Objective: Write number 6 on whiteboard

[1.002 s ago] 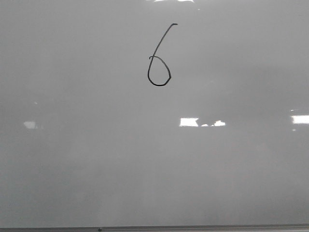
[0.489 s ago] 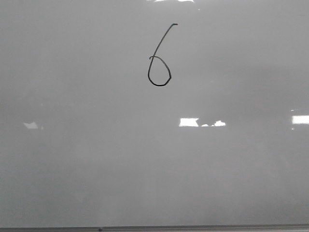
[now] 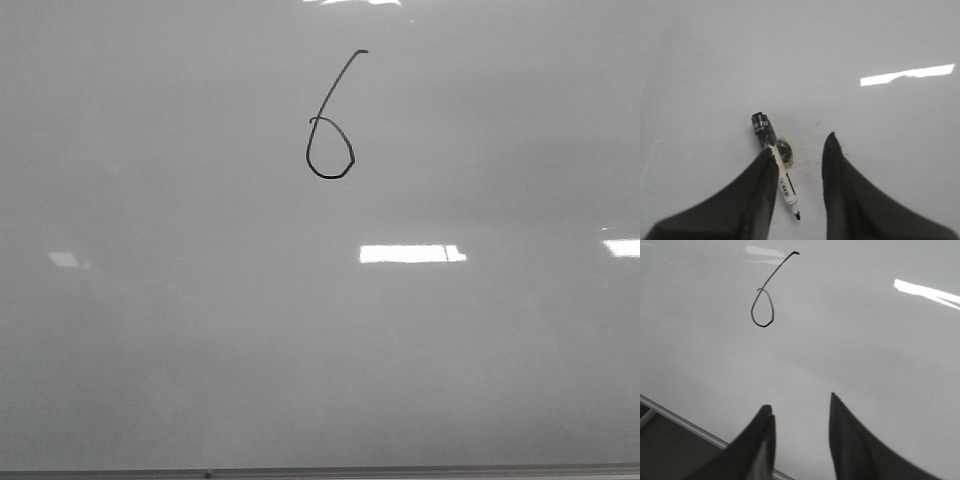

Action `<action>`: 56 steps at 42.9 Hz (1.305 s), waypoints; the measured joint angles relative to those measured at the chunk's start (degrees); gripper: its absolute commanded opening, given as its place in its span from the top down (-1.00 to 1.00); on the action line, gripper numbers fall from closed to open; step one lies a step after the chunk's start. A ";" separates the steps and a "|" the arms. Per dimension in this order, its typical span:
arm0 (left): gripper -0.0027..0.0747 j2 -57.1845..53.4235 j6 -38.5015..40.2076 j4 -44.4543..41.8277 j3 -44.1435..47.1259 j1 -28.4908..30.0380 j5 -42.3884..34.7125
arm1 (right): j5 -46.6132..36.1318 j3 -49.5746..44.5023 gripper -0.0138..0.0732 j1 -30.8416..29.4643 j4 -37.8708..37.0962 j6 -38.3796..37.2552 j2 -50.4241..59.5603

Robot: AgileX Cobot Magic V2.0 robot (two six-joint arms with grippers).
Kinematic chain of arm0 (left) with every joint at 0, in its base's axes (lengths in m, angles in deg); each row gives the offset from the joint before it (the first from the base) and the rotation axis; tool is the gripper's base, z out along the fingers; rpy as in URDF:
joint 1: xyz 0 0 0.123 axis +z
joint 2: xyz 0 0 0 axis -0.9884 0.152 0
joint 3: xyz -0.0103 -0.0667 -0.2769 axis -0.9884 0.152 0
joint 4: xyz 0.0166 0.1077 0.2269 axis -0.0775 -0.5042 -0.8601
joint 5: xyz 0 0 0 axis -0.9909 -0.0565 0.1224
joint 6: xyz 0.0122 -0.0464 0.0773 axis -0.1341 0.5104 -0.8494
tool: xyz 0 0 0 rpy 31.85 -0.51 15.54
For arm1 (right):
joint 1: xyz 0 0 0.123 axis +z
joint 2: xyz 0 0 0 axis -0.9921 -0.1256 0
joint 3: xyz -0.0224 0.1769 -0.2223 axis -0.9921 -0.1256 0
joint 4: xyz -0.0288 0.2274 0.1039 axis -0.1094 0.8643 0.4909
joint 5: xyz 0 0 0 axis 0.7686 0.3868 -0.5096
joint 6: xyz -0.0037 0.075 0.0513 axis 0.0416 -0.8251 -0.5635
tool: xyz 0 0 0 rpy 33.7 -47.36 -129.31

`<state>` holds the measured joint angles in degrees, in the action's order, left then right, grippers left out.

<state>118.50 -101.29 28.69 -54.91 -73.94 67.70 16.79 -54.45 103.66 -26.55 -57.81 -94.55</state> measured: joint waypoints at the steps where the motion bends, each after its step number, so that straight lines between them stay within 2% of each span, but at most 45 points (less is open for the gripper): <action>1: 0.71 -1.10 0.00 -0.04 0.24 -0.25 0.85 | -0.13 -0.26 0.45 -0.60 0.00 -0.29 0.28; 6: 0.99 -7.59 -0.13 -0.14 2.32 -1.73 2.44 | -0.42 -2.22 0.76 -3.85 0.03 -1.93 2.47; 9: 0.98 -10.83 -0.13 -0.14 3.69 -2.39 2.91 | -0.80 -4.06 0.84 -5.37 0.03 -2.49 5.33; 22: 0.98 -26.63 -0.13 -0.41 5.75 -4.28 14.33 | -1.16 -11.77 0.82 -6.55 0.13 -2.74 26.51; 29: 0.98 -32.18 -0.13 -0.41 5.75 -4.28 17.30 | -1.16 -14.13 0.82 -6.55 0.16 -2.83 34.16; 56: 0.98 -32.79 -0.17 -0.41 5.75 -4.28 18.70 | -1.45 -14.28 0.82 -6.55 0.25 -2.94 36.31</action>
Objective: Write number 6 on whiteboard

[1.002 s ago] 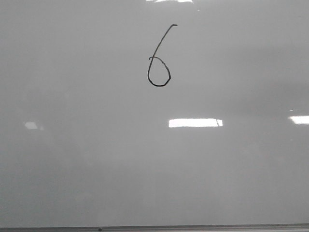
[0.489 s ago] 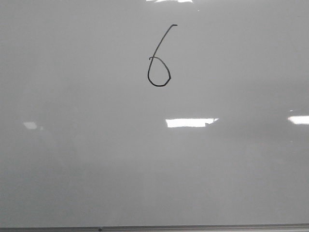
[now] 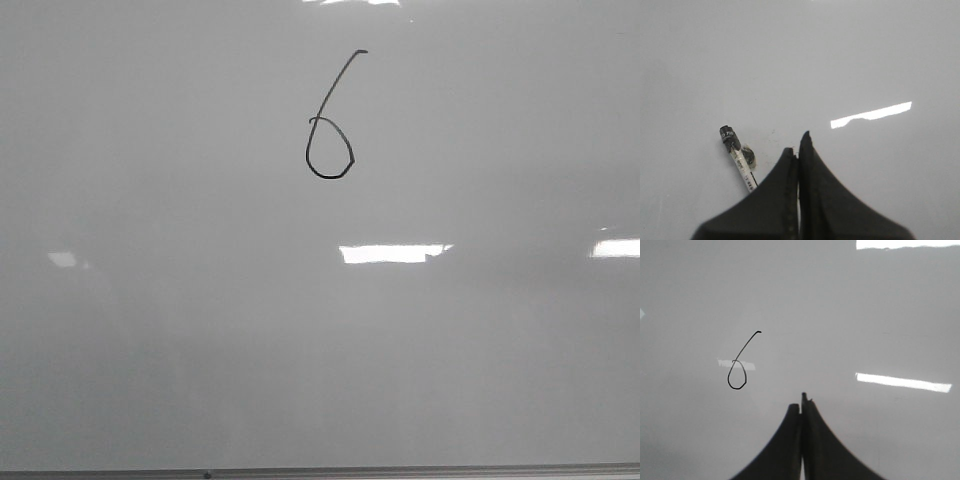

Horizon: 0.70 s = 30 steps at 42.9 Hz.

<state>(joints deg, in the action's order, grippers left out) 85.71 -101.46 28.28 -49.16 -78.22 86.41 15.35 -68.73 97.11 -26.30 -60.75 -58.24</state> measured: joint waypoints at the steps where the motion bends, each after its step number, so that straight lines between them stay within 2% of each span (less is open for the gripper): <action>1: 0.98 0.00 0.00 0.00 0.00 0.00 0.00 | 0.00 0.00 0.82 0.00 0.00 0.00 0.00; 17: 0.98 -0.05 0.45 -0.12 0.90 0.00 -0.60 | 0.00 0.00 0.82 0.00 0.00 -0.08 0.00; 26: 0.98 -1.95 14.85 -8.18 5.37 -2.09 -1.56 | 0.00 0.00 0.82 0.00 0.00 -0.08 0.00; 30: 0.98 -1.95 18.65 -11.07 8.18 -3.69 -3.57 | 0.00 0.00 0.82 0.00 0.00 -0.08 0.00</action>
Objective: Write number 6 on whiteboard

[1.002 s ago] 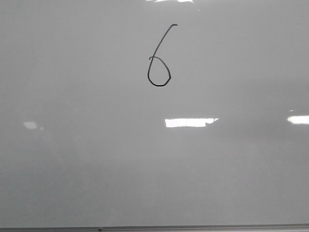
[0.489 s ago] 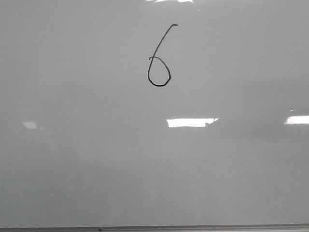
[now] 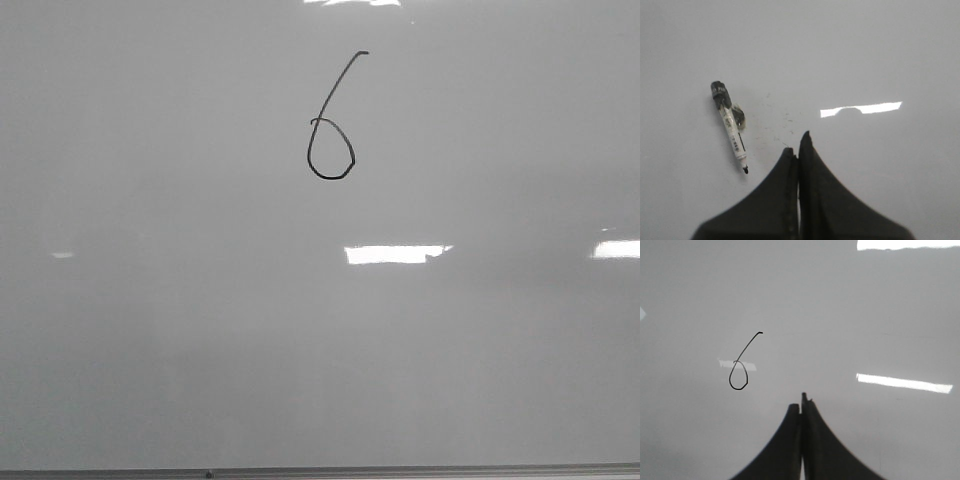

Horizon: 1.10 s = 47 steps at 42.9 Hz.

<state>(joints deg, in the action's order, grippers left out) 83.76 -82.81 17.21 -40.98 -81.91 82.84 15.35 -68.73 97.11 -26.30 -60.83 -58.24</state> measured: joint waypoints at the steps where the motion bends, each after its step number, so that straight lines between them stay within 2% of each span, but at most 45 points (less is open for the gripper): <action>1: 0.98 0.00 0.63 -0.38 1.04 -0.28 -0.83 | 0.00 0.00 0.82 0.00 0.00 0.00 0.00; 12: 0.98 0.00 1.89 -1.16 11.40 -0.93 -13.78 | 0.00 0.00 0.82 0.00 0.00 0.00 0.00; 47: 0.98 0.00 1.94 -1.36 11.66 -0.93 -15.13 | 0.00 0.00 0.82 0.00 0.21 0.00 0.00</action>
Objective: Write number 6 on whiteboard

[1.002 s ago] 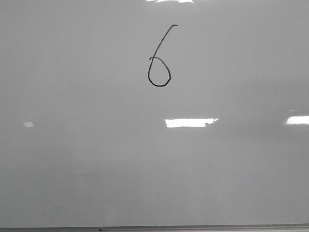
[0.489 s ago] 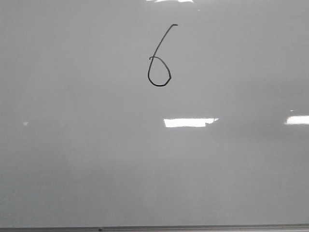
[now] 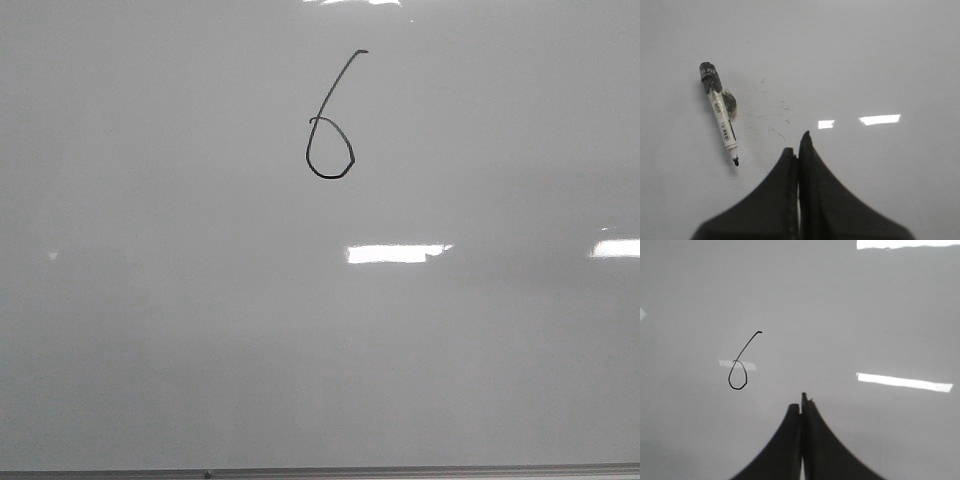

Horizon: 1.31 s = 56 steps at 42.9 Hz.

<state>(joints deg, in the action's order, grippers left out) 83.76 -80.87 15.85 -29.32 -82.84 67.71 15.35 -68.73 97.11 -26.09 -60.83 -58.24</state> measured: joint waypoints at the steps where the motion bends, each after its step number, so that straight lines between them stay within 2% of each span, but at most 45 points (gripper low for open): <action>1: 0.98 0.00 0.00 0.00 0.00 0.00 0.00 | 0.00 0.00 0.82 0.00 0.00 0.00 0.00; 11: 0.98 0.00 0.00 0.00 0.00 0.00 0.00 | -0.22 -0.10 0.82 0.00 0.00 0.00 0.00; 18: 0.98 0.00 0.00 0.00 0.00 0.00 0.00 | -5.41 -4.69 0.82 -0.56 -1.58 0.00 0.00; 24: 0.98 0.00 0.00 0.00 0.00 0.00 0.00 | -10.49 -11.62 0.82 -4.15 -1.91 0.00 0.00; 33: 0.98 0.00 0.00 0.00 0.00 0.00 0.00 | -11.40 -18.75 0.82 -9.09 -1.91 0.00 0.00; 56: 0.98 0.00 0.00 0.00 0.00 0.00 0.00 | -11.63 -19.35 0.82 -10.03 -1.91 0.00 0.00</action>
<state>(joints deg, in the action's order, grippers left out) 83.76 -80.87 15.85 -29.32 -82.84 67.71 3.72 -88.08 87.08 -28.00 -60.83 -58.24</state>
